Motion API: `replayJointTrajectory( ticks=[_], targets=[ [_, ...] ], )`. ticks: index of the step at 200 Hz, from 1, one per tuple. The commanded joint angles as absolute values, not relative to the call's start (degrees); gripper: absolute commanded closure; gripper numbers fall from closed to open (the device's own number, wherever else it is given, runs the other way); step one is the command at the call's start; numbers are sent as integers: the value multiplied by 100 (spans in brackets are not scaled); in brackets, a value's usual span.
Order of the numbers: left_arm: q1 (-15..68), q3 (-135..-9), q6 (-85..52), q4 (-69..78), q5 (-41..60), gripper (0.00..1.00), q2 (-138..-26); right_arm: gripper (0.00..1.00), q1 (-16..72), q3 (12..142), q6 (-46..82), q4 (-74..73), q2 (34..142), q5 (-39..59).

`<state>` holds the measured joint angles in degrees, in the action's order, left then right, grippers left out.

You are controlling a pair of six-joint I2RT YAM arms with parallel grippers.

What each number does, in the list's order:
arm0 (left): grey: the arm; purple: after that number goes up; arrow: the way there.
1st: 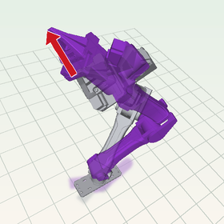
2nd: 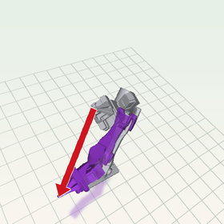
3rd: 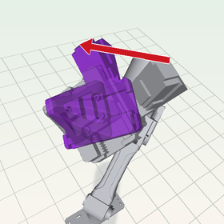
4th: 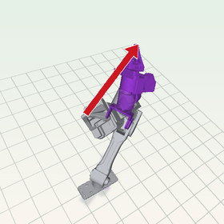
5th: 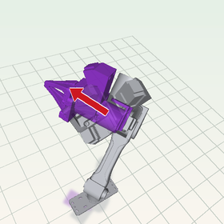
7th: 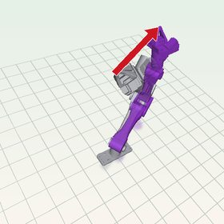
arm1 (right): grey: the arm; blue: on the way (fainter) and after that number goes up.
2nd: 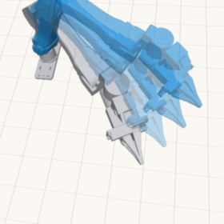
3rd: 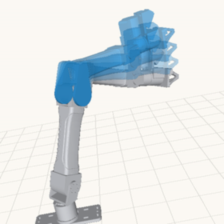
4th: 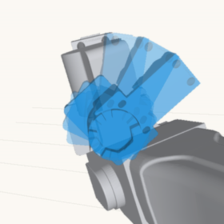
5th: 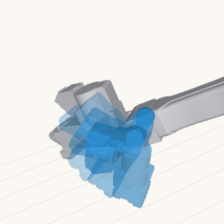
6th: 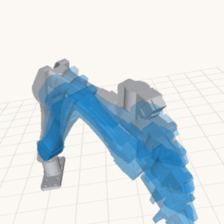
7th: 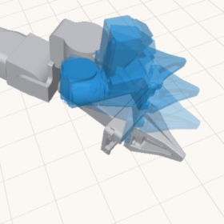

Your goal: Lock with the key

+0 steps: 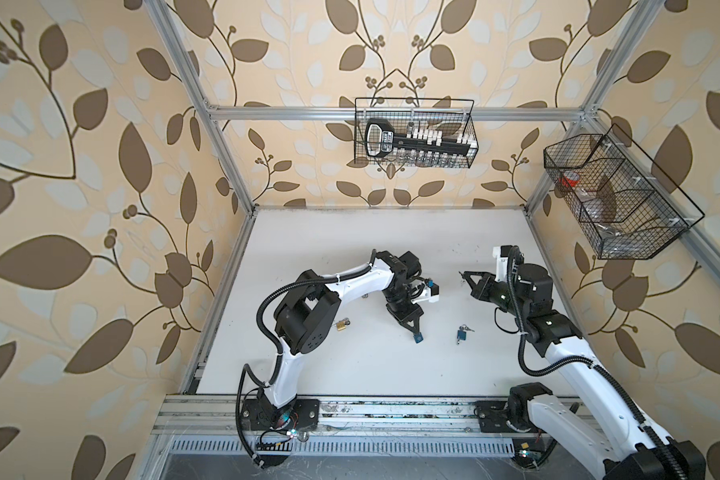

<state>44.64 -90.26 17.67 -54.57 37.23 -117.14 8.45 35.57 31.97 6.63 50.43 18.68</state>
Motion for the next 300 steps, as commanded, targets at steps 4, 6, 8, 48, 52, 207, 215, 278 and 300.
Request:
replayJointTrajectory(
  ticks=[4,6,8,48,52,207,215,278,300],
  targets=[
    [4443,-9168,2453,-6258,3438,100,-11674,100,827,3459,3200,708,5096,2037],
    [4440,-9161,2457,-6258,3437,100,-11668,100,826,3455,3195,707,5097,2045],
    [4439,-9148,2460,-6258,3443,100,-11664,100,826,3454,3192,704,5115,2054],
    [4430,-9249,2465,-6275,3802,100,-11818,100,826,3458,3188,668,5235,2205],
    [4430,-9257,2453,-6275,3813,100,-11840,100,833,3457,3186,665,5230,2198],
    [4421,-9808,2186,-5921,3208,82,-12464,100,825,3340,3182,774,5046,2257],
    [4412,-9853,2163,-5900,3223,80,-12499,100,826,3345,3188,781,5045,2254],
    [4352,-10046,2012,-5766,3164,71,-12535,100,884,3373,3020,1140,5026,1976],
    [4201,-9731,1719,-5317,3479,68,-12006,100,1483,3416,3083,1372,4864,1337]
  ],
)
